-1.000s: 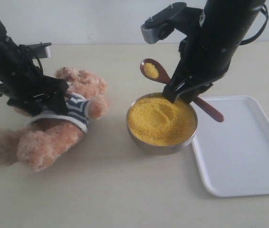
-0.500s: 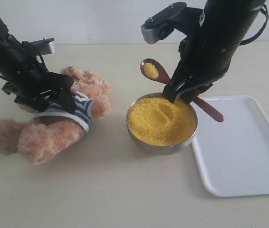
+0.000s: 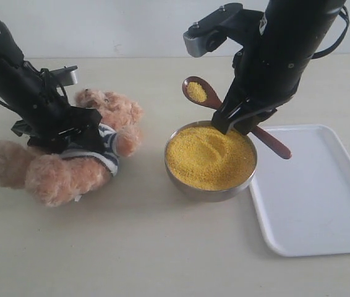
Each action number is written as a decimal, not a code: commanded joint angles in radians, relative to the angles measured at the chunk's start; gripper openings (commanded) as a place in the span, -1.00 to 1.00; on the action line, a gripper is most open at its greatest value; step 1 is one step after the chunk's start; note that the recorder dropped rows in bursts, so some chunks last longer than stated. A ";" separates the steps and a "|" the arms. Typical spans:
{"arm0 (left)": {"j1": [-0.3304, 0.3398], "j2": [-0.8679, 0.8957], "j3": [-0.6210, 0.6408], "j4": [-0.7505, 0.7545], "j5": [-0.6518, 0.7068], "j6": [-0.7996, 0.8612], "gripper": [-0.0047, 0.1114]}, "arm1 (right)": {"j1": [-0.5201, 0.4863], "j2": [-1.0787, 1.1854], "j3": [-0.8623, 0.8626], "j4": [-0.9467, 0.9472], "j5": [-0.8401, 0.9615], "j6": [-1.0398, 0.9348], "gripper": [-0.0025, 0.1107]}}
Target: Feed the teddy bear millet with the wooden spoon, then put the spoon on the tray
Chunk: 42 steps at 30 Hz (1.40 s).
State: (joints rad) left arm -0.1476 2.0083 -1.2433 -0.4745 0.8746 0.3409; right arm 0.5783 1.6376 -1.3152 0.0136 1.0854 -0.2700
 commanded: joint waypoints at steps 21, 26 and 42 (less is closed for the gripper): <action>-0.005 -0.008 0.012 -0.037 0.023 0.033 -0.85 | 0.001 -0.010 -0.004 -0.001 0.001 0.001 -0.96; -0.005 -0.110 0.012 0.006 0.072 0.033 -0.85 | 0.001 -0.010 -0.004 -0.001 0.001 -0.002 -0.96; -0.005 -0.187 0.012 0.031 0.131 0.033 -0.85 | 0.070 -0.046 -0.004 -0.052 -0.001 0.012 -0.96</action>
State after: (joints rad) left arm -0.1479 1.8330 -1.2339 -0.4444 0.9991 0.3693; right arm 0.6454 1.6032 -1.3152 -0.0229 1.0836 -0.2681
